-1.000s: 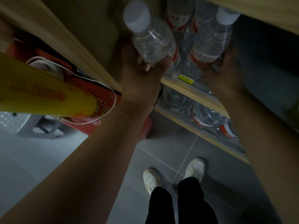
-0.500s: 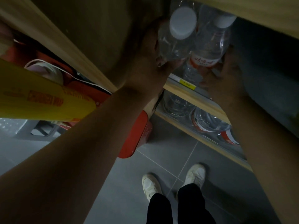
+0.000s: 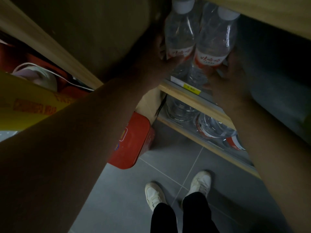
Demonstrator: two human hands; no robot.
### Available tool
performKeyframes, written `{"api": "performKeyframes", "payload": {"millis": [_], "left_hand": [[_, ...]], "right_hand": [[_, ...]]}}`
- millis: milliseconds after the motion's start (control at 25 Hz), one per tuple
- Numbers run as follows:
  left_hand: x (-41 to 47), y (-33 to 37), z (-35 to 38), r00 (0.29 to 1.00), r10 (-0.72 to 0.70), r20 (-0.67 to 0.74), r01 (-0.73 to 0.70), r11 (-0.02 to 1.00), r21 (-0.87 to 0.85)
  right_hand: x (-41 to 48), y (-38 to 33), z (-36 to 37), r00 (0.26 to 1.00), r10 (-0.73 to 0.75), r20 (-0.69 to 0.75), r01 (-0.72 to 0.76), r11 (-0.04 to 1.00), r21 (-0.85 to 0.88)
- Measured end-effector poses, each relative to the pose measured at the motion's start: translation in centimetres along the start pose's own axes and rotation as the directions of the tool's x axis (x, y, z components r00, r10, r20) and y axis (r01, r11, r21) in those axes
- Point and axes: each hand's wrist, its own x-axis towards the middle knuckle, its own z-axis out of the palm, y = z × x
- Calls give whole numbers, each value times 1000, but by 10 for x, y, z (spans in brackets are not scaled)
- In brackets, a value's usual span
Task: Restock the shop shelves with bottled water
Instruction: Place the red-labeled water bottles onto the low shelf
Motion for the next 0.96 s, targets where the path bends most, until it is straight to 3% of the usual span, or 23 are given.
{"api": "performKeyframes", "payload": {"millis": [120, 240, 320, 440, 600, 760, 960], "left_hand": [[-1, -5, 14, 989, -22, -147, 45, 987, 154], [-6, -13, 36, 922, 7, -388, 69, 981, 181], [-5, -15, 40, 890, 0, -455, 85, 982, 166], [-6, -13, 35, 885, -43, -463, 77, 995, 55], [-6, -17, 41, 882, -55, -468, 93, 994, 57], [-7, -19, 50, 913, -113, -392, 68, 990, -127], [-5, -11, 47, 915, -63, -399, 69, 998, 0]], "right_hand": [[5, 4, 6, 1000, 23, 4, -22, 999, -30], [7, 9, 11, 999, 22, -39, -24, 998, -49], [8, 14, 15, 998, 40, -48, -39, 999, 4], [8, 16, 26, 996, 53, -72, -48, 997, 57], [13, 17, 29, 998, 52, -42, -48, 995, 84], [19, 16, 30, 995, 90, 30, -92, 994, 56], [20, 10, 29, 992, 96, 84, -95, 995, -20]]}}
